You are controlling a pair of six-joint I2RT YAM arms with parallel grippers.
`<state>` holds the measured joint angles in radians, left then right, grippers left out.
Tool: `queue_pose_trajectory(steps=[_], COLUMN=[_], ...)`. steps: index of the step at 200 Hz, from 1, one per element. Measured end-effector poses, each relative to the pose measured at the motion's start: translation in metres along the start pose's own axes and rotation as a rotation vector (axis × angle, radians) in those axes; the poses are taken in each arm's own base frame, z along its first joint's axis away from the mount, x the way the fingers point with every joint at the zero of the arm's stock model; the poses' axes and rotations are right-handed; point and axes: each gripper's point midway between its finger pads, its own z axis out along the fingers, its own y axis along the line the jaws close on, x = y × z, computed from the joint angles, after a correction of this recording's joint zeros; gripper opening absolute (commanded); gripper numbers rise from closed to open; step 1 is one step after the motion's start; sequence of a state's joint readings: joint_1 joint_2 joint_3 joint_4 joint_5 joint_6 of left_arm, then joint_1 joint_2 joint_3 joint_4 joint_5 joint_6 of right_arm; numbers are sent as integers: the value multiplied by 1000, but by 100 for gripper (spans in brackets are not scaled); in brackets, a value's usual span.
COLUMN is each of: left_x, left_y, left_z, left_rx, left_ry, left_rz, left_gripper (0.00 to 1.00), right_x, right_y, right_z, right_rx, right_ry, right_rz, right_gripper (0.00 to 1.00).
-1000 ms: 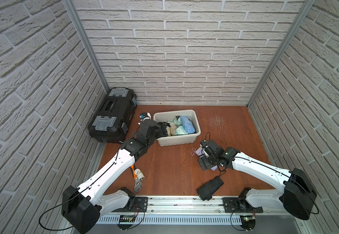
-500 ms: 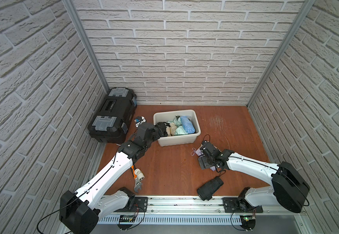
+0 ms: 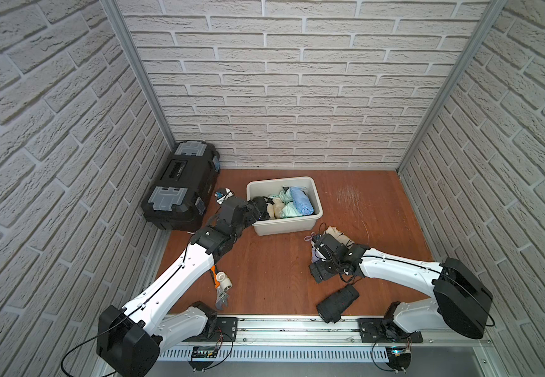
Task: Put the umbrella into the storage box
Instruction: Pick up the umbrella from the center of the board.
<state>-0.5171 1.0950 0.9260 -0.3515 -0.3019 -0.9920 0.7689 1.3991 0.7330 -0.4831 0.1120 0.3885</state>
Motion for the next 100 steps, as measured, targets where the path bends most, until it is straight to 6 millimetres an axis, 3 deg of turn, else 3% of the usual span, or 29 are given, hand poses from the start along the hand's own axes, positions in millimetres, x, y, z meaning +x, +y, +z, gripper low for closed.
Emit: queue_pose_trajectory(steps=[47,100], left_x=[4,2], left_y=[4,6], left_z=[2,2], left_rx=[-5,-8], left_ry=[5,3], left_rz=[-7,-11], left_gripper=[88,88], right_x=[-11,-23], right_y=[-9,-4], right_z=[-1,14], right_rx=[66,80], right_ry=[-25,-8], right_rz=[26,62], right_gripper=[98,98])
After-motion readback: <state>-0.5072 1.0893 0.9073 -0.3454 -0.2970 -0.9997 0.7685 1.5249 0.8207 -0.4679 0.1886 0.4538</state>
